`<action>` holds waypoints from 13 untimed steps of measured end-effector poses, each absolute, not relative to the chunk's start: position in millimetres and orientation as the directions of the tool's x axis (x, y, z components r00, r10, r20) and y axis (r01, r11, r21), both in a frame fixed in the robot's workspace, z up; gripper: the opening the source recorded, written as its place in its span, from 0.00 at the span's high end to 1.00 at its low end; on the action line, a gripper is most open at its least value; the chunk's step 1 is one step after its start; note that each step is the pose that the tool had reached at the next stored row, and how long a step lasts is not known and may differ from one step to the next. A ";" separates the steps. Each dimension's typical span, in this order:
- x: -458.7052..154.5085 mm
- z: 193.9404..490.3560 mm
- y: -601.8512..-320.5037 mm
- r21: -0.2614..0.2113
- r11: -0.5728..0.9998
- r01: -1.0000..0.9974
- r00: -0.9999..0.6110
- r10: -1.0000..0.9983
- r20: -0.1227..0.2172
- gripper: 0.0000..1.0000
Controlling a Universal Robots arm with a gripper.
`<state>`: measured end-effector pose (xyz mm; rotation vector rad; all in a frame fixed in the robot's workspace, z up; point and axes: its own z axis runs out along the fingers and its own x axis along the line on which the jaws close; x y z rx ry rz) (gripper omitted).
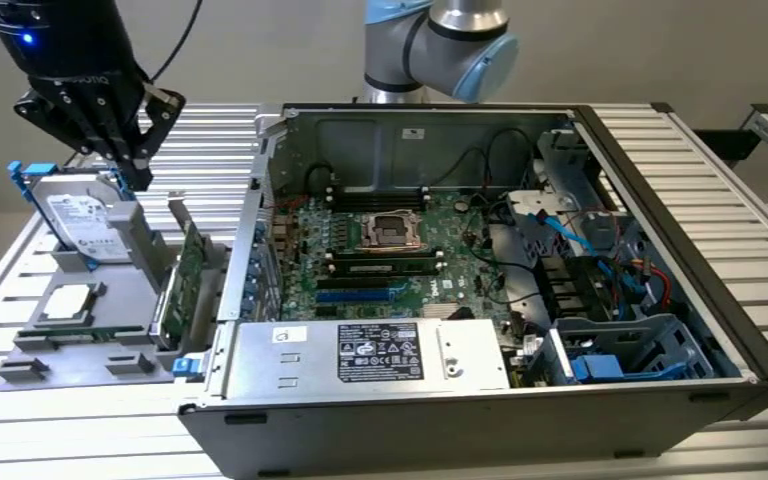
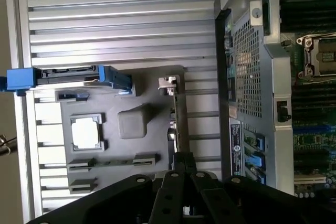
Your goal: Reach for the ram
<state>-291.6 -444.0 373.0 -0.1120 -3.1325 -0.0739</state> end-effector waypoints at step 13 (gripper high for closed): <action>-328.0 368.7 -465.3 0.047 0.996 0.072 -0.997 0.071 0.012 0.89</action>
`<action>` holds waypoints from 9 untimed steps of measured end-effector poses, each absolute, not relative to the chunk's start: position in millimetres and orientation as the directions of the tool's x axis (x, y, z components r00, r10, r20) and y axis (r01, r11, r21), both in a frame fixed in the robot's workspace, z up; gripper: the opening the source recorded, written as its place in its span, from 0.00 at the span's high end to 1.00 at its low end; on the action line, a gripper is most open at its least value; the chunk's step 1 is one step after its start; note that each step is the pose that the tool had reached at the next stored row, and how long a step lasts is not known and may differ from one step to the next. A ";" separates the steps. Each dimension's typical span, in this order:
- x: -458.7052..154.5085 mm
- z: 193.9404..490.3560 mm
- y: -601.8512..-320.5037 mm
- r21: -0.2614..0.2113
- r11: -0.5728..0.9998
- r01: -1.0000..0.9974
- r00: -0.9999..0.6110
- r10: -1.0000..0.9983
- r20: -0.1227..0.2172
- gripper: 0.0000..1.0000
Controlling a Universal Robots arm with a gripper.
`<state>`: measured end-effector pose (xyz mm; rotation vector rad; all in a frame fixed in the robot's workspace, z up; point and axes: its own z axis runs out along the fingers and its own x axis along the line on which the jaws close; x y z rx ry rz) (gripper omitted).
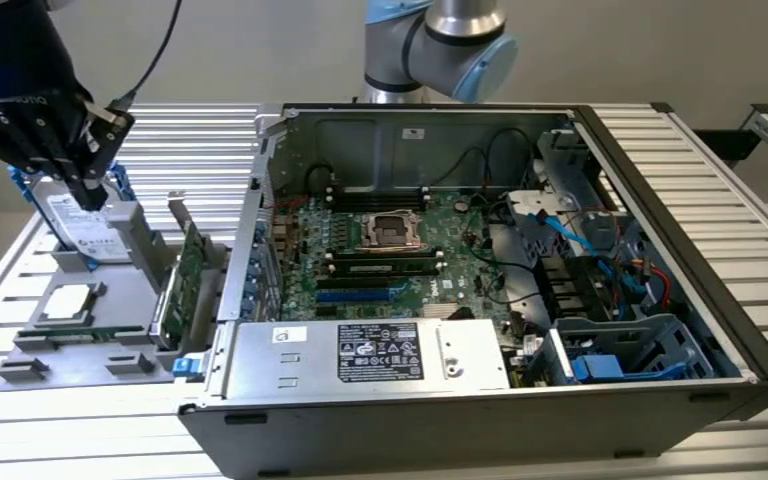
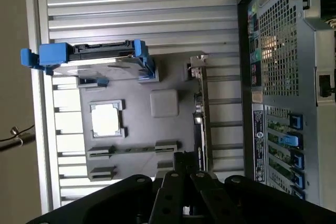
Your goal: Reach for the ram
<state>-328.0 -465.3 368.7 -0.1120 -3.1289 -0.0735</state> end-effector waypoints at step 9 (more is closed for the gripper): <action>-358.2 365.3 -479.7 0.047 0.996 0.072 -0.997 0.071 0.013 0.89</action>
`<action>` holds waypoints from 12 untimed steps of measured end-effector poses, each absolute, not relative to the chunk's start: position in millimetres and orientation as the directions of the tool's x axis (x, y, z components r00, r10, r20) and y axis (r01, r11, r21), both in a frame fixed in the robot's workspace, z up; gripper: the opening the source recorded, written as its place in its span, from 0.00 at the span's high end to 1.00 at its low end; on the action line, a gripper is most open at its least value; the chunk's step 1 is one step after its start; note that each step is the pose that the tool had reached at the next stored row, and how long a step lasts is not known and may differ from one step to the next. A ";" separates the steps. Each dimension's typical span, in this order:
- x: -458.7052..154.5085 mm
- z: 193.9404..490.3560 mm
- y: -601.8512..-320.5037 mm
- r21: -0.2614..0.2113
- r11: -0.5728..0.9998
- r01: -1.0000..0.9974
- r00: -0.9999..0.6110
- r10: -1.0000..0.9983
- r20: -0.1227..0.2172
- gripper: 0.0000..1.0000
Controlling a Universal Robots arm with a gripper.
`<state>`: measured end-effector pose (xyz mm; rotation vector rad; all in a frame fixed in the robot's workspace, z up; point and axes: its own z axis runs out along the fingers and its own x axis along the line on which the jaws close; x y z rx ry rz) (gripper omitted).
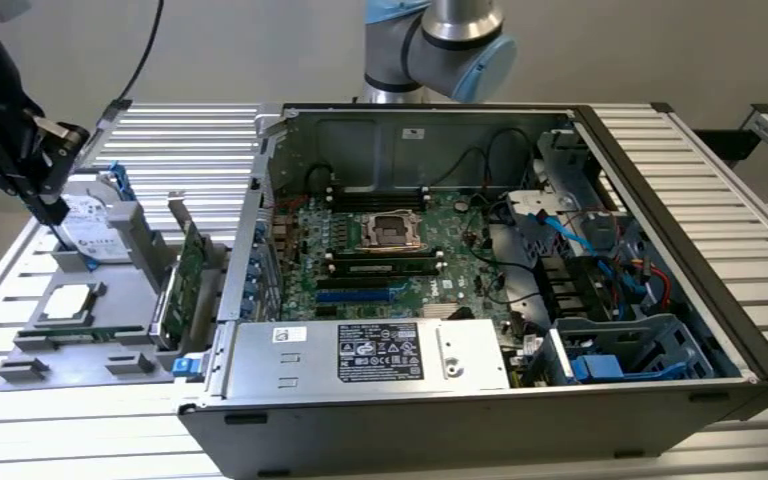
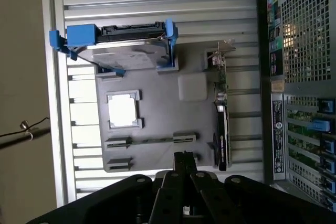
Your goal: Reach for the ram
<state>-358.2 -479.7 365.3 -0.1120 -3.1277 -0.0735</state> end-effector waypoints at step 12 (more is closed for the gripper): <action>-373.4 363.3 -486.5 0.046 0.996 0.072 -0.997 0.071 0.017 0.89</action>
